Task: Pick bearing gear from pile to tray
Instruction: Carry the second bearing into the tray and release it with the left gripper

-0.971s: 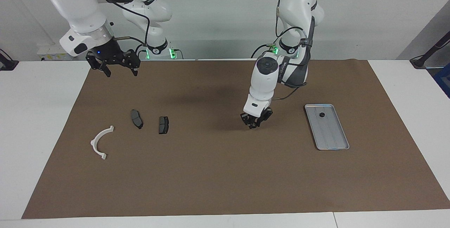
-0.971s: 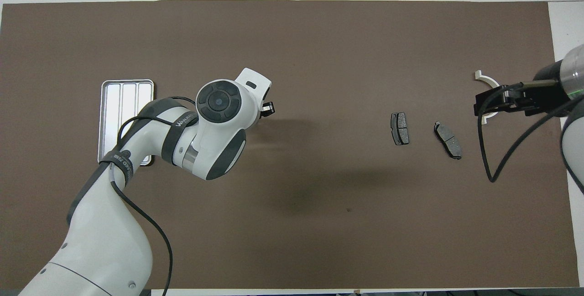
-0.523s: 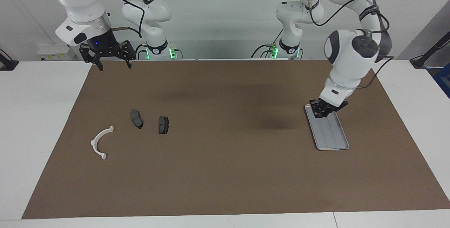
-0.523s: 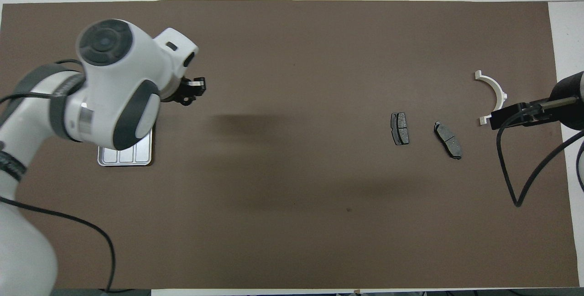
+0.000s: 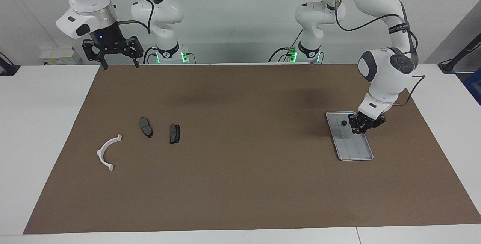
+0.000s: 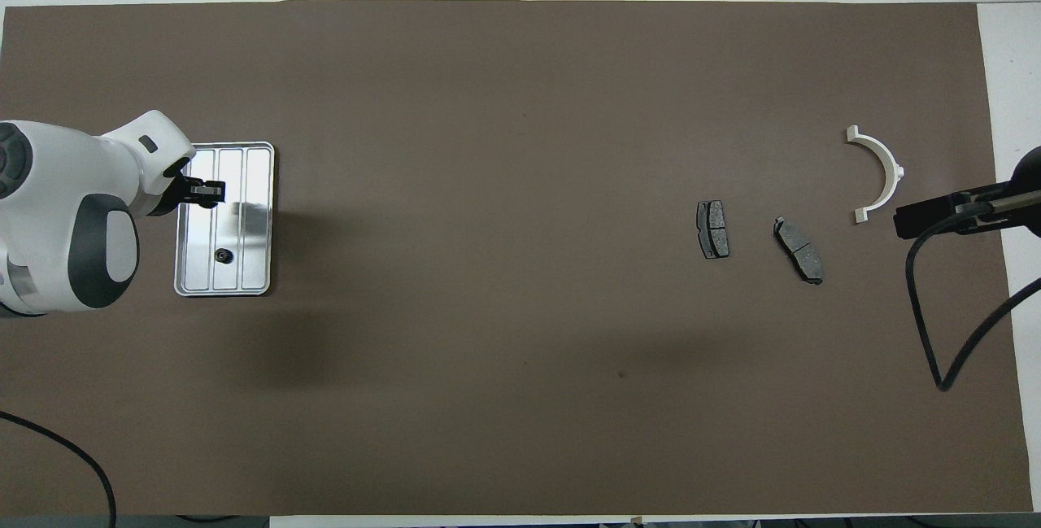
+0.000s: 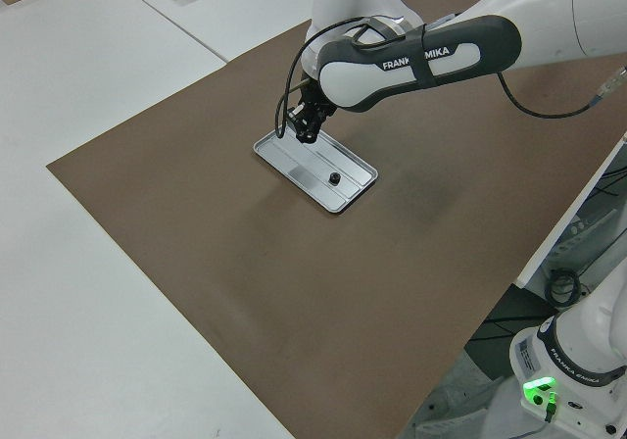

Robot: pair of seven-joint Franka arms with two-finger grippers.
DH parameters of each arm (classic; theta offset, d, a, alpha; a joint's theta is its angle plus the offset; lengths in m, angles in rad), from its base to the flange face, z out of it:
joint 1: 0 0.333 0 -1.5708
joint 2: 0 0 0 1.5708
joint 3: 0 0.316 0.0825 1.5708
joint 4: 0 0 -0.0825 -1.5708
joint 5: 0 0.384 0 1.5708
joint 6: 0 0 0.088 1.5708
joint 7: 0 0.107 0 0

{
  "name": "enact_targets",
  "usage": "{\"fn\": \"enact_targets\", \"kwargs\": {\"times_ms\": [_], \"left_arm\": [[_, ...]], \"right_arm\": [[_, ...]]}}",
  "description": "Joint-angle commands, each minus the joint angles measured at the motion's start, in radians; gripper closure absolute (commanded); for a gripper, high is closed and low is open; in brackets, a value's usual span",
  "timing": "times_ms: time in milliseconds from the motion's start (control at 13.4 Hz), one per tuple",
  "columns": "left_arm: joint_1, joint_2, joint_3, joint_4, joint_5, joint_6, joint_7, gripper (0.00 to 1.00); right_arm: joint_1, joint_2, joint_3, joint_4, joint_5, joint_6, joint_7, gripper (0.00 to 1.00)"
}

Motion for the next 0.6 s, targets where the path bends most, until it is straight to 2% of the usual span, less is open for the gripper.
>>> {"fn": "enact_targets", "kwargs": {"times_ms": [0, 373, 523], "left_arm": [[0.003, 0.025, -0.002, -0.024, -0.008, 0.065, 0.013, 1.00], [0.000, 0.059, -0.002, -0.026, -0.008, 0.099, 0.010, 1.00], [0.000, 0.065, -0.002, -0.026, -0.008, 0.105, 0.010, 1.00]], "right_arm": [[-0.016, -0.003, 0.012, 0.006, 0.003, -0.006, -0.019, 0.00], [-0.017, 0.005, 0.012, 0.003, 0.003, 0.003, -0.019, 0.00], [-0.017, 0.031, 0.012, 0.009, 0.003, 0.005, -0.018, 0.00]]}}
